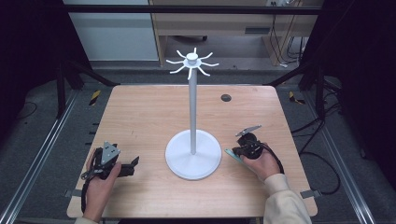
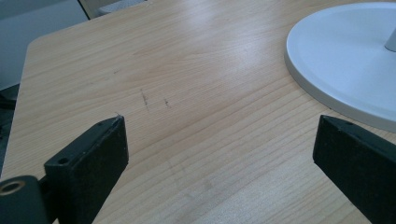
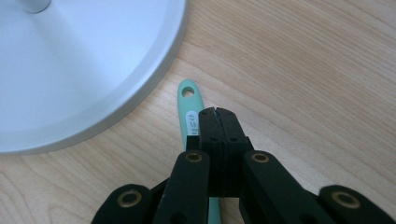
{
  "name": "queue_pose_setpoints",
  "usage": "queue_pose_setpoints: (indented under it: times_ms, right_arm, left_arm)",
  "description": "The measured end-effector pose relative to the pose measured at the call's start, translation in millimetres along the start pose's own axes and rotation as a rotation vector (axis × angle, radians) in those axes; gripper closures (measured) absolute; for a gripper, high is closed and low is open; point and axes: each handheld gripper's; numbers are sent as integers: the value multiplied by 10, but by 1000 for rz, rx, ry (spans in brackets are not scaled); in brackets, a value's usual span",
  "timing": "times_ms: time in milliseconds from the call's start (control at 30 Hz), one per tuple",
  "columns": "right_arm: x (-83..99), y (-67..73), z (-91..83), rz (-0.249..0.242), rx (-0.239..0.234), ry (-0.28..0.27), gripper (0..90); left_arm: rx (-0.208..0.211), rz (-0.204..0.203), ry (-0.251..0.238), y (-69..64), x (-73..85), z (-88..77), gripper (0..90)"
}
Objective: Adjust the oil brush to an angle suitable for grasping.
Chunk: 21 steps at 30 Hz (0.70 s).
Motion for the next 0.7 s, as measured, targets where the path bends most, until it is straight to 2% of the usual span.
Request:
queue_pose_setpoints:
  times_ms: [200,267,367,467,600,700]
  right_arm:
    - [-5,20,-13,-1,7,7,900]
    - [-5,42,-64,-31,50,8,900]
    - [-1,87,-105,-39,66,15,900]
    - [20,157,-193,-75,83,25,900]
    - [45,179,-258,-82,82,27,898]
    - [79,171,-308,-82,85,43,861]
  left_arm:
    - [0,3,1,1,-1,-4,29]
    - [-2,1,1,5,1,-4,29]
    - [-1,-1,0,9,1,-5,29]
    - [0,0,1,12,1,-8,29]
    - [-1,0,-1,8,1,-7,29]
    - [0,0,-1,6,1,-6,29]
Point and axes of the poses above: each handheld gripper's, and its own axes: z roughly forward along the jaws, x roughly out of its underside, y roughly to its left, and after that the axes turned 6 degrees about -z, right-handed
